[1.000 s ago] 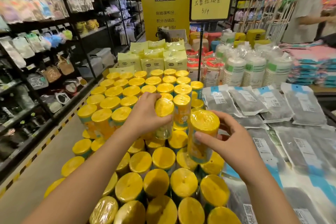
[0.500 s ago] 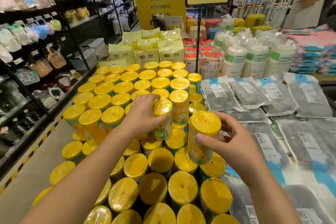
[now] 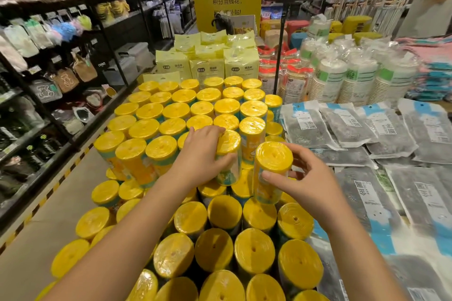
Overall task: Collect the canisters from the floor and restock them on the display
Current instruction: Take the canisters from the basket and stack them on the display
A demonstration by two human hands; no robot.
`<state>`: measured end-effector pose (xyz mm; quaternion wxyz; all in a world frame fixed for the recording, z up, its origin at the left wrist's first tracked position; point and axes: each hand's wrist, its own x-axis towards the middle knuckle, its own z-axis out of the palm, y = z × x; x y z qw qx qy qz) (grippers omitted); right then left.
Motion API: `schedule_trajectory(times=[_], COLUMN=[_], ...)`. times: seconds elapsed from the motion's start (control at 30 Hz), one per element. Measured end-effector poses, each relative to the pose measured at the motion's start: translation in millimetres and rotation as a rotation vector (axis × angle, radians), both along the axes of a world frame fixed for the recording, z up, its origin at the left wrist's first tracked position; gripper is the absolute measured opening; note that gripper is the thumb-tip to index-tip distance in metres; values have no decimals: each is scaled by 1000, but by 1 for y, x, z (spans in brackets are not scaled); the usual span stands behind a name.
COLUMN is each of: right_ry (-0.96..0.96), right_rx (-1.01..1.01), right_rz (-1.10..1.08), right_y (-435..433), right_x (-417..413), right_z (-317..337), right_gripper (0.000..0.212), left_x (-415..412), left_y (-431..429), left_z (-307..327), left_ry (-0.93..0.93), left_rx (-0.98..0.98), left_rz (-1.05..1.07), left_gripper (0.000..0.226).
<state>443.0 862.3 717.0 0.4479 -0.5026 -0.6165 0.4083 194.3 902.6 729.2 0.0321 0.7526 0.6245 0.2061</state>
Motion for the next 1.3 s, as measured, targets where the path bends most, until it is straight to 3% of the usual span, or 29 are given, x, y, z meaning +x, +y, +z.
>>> schedule_trajectory(times=[0.43,0.53,0.67,0.8,0.87,1.0,1.3], right_ry=[-61,-65,-80,-219,-396,-759,-928], right_rx=[30,26,-3,-68,-31,305,494], right_rz=[-7,-12,-17,-31,-94,-55,557], right_y=[55,56,51,43,35,-4,-102], right_x=[-25,-28,-32,-33,-36,-59,-166], right_z=[-31,-28,-26,-15,-6,22,32], right_gripper=[72,64,70,86,101,93,74], left_x=[-6,-13,-22,-30,-37,-57,-104], left_y=[-84,-111,-138,-158,-168,-186,-265], left_z=[15,12,8,7,9,15,15], left_ry=[-267,-292,-302,-356,-360,-281,141], left_rx=[125,141,146,139,142,96,-153], left_rz=[6,-4,1,15,13,53,392], left_gripper=[64,61,61,55,53,58,65])
